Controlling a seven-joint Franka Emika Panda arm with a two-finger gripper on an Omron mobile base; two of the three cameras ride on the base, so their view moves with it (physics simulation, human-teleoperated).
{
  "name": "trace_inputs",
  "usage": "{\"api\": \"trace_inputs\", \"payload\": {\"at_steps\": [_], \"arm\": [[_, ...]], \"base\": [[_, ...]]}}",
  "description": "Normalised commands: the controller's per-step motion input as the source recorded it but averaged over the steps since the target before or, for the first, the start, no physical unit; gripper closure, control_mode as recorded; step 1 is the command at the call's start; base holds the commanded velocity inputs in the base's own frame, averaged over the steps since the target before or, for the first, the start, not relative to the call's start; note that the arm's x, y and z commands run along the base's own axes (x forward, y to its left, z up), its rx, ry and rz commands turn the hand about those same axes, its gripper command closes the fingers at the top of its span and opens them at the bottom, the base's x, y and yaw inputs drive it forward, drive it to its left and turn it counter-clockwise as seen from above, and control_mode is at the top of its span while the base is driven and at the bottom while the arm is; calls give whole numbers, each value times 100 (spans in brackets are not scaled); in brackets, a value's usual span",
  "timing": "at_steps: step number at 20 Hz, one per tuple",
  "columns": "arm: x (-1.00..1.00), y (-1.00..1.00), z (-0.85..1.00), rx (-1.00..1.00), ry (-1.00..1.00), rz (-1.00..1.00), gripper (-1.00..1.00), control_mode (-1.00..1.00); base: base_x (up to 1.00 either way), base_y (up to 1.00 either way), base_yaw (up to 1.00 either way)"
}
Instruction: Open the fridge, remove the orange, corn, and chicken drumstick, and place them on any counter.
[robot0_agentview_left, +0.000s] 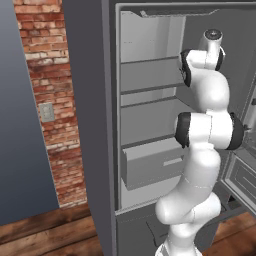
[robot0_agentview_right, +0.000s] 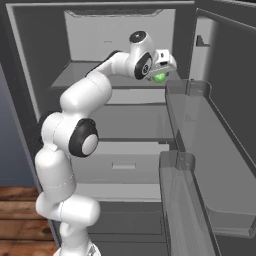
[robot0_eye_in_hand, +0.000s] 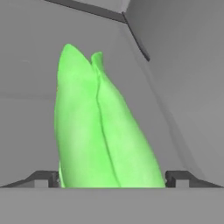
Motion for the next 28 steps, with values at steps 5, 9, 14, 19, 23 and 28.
{"api": "trace_inputs", "payload": {"at_steps": [5,9,14,19,23,28], "arm": [[19,-8,-45,0,11,1,100,-100],[3,-2,-3,0,6,0,100,-100],[-67,7,-47,-1,0,8,100,-100],[-100,38,-34,0,-22,6,100,-100],[-100,70,-19,0,-38,5,100,-100],[-100,69,13,-3,-31,1,100,-100]], "base": [[0,0,0],[0,0,0],[0,0,0],[0,0,0],[0,0,0],[0,0,0]]}}
